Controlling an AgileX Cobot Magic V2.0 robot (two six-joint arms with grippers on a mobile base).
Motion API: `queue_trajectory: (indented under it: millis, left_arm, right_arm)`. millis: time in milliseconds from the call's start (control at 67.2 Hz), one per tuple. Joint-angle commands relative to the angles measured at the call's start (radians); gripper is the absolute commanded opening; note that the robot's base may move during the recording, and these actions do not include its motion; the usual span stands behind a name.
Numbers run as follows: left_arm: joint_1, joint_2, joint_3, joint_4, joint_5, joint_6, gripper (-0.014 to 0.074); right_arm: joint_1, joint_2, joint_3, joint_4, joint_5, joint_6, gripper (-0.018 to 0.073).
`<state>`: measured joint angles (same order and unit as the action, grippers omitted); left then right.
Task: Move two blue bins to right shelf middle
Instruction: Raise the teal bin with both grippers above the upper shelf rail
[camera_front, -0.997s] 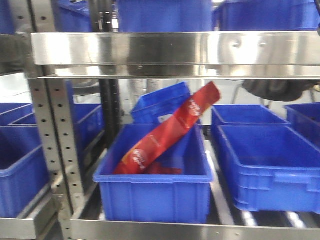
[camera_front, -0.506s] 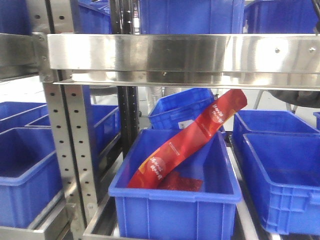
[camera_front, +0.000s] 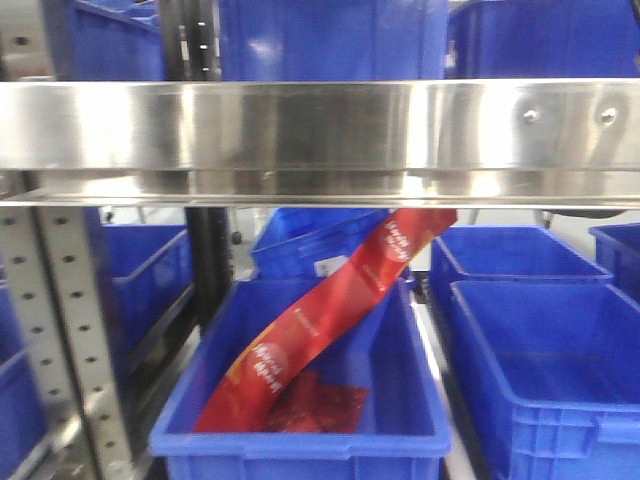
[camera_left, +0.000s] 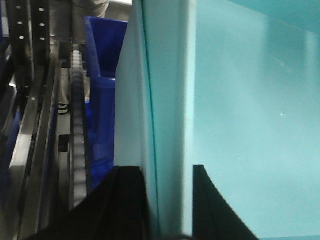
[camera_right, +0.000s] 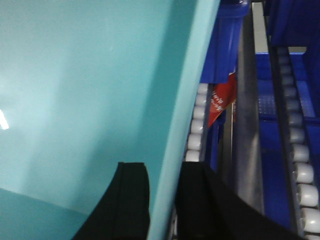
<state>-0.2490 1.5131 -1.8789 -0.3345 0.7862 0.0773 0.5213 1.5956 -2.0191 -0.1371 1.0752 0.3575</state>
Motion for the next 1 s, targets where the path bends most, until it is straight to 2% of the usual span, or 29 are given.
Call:
queue_trajectory:
  millis: [0,982]
  left_arm:
    - [-0.014,-0.025,-0.022,-0.098,-0.099,-0.008,-0.0111]
    - [-0.014,-0.025,-0.022,-0.098,-0.102,-0.008,-0.0111]
  right_arm:
    - [0.009,-0.011,-0.015,0.056,-0.09,-0.033,-0.0162]
    - [0.009,-0.011,-0.015,0.056,-0.09,-0.033,-0.0162]
